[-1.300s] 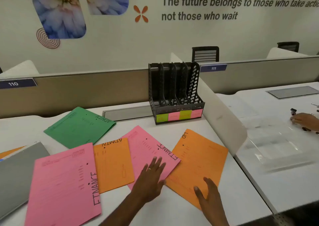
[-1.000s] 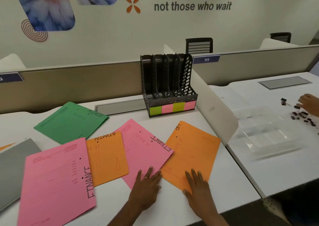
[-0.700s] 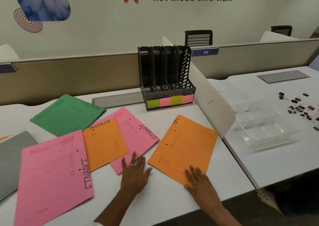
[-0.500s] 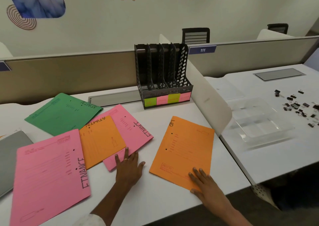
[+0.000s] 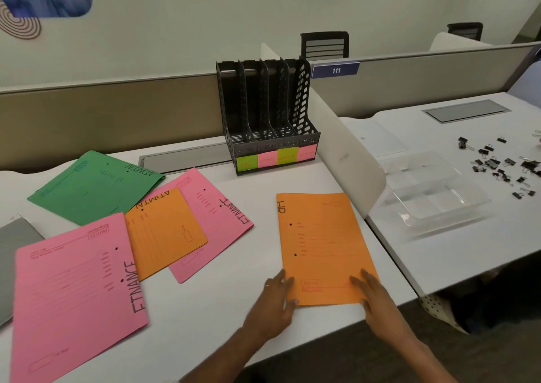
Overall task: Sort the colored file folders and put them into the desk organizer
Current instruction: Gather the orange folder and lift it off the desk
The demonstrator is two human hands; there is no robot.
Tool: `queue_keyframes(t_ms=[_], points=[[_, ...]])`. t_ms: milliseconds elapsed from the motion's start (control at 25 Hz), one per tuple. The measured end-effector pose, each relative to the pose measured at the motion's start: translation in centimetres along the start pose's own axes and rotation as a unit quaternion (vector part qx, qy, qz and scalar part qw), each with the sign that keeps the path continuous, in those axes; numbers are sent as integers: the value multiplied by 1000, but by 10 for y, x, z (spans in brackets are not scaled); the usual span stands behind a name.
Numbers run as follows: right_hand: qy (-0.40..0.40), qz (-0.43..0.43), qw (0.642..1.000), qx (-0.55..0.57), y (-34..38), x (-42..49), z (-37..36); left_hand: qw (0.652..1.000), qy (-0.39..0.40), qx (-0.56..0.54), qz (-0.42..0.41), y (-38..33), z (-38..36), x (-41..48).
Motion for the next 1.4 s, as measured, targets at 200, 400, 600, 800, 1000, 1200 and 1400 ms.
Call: queue_keyframes(t_ms=[200,400,600,800,1000,1200,1400], points=[[-4,-47,999,-15,-21,16,5,984,59,162,-37,-20,-16,3],[-18,-71,997,-37,-13,33,-3,967,77,229,-81,-21,-20,4],[-27,9,998,-49,60,48,-25,973,56,222,-25,6,-7,-4],[-2,131,991,-5,175,52,-59,976,-66,192,82,83,63,-37],[51,218,974,40,290,52,-94,950,-174,176,191,173,135,-108],[90,289,952,48,407,45,-130,913,-238,180,277,273,194,-197],[95,353,929,55,536,32,-164,872,-354,121,315,360,268,-298]])
Point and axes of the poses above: each hand's wrist, its own x-axis towards the middle knuckle, its own z-axis out of the back of the hand, y = z × x, the point moved 10 cm from there along x, towards the middle knuckle, and after that the axes turned 3 degrees about z, right-handed, at the moved point
